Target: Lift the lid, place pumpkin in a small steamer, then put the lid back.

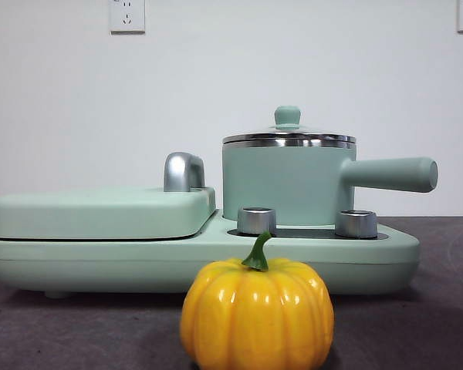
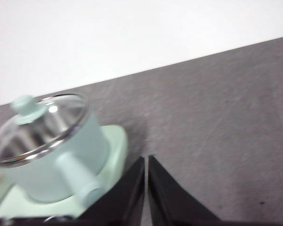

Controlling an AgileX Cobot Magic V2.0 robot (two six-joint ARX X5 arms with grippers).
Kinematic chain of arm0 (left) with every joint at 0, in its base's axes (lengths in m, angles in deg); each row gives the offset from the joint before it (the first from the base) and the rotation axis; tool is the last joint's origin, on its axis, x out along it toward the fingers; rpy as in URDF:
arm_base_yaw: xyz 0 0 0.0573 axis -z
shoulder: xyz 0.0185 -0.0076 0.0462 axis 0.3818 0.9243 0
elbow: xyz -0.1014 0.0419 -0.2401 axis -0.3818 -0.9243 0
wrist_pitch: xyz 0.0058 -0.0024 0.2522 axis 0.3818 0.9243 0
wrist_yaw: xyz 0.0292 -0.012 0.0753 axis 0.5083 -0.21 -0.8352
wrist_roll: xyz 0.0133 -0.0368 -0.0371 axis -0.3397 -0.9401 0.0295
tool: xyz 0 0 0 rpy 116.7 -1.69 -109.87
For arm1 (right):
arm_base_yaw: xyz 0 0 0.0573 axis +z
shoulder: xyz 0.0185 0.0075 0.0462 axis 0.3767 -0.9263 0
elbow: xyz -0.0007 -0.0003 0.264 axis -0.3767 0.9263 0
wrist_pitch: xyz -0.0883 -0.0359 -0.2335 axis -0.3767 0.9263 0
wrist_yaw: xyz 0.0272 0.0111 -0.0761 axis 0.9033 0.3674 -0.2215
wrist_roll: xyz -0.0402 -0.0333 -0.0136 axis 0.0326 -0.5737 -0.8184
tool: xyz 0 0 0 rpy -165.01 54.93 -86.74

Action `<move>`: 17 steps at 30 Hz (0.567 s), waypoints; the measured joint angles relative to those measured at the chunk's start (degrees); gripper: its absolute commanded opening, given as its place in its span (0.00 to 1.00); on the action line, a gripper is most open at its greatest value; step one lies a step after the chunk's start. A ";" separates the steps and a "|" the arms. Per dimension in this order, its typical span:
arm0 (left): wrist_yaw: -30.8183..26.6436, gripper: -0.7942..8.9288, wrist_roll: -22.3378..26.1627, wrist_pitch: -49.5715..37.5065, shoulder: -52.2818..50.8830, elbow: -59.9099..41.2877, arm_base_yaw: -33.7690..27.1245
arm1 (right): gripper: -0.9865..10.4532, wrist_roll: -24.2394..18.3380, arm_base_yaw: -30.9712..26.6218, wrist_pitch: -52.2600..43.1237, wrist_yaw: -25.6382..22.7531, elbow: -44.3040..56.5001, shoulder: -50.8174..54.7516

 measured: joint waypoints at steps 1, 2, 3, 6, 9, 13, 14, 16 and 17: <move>0.44 0.09 -0.17 0.17 1.57 1.44 0.31 | 0.09 -0.09 0.00 1.40 0.90 -1.66 -1.03; 1.29 0.09 -0.22 0.50 3.50 3.23 0.63 | 0.09 -0.26 0.00 3.06 2.05 -3.72 -2.34; 2.12 0.09 -0.22 0.79 5.40 5.14 1.01 | 0.09 -0.74 0.00 4.90 3.23 -6.21 -3.87; 5.79 0.09 -0.11 1.73 11.17 10.95 1.92 | 0.09 -2.78 0.00 8.66 6.19 -11.82 -7.43; 10.05 0.09 0.57 3.50 17.16 16.90 2.93 | 0.09 -5.07 0.00 11.85 10.19 -16.83 -11.26; 17.25 0.09 2.95 7.19 24.72 24.37 4.44 | 0.09 -7.50 0.00 14.93 17.27 -22.21 -15.91; 18.80 0.09 3.39 7.87 26.23 25.79 4.83 | 0.09 -8.00 0.00 15.52 18.97 -23.34 -16.83; 21.81 0.09 4.57 9.46 29.03 28.70 5.81 | 0.09 -9.33 0.00 17.16 22.53 -25.75 -18.86; 22.97 0.09 4.98 9.88 30.05 29.75 6.27 | 0.09 -9.90 0.00 17.90 24.00 -26.64 -19.65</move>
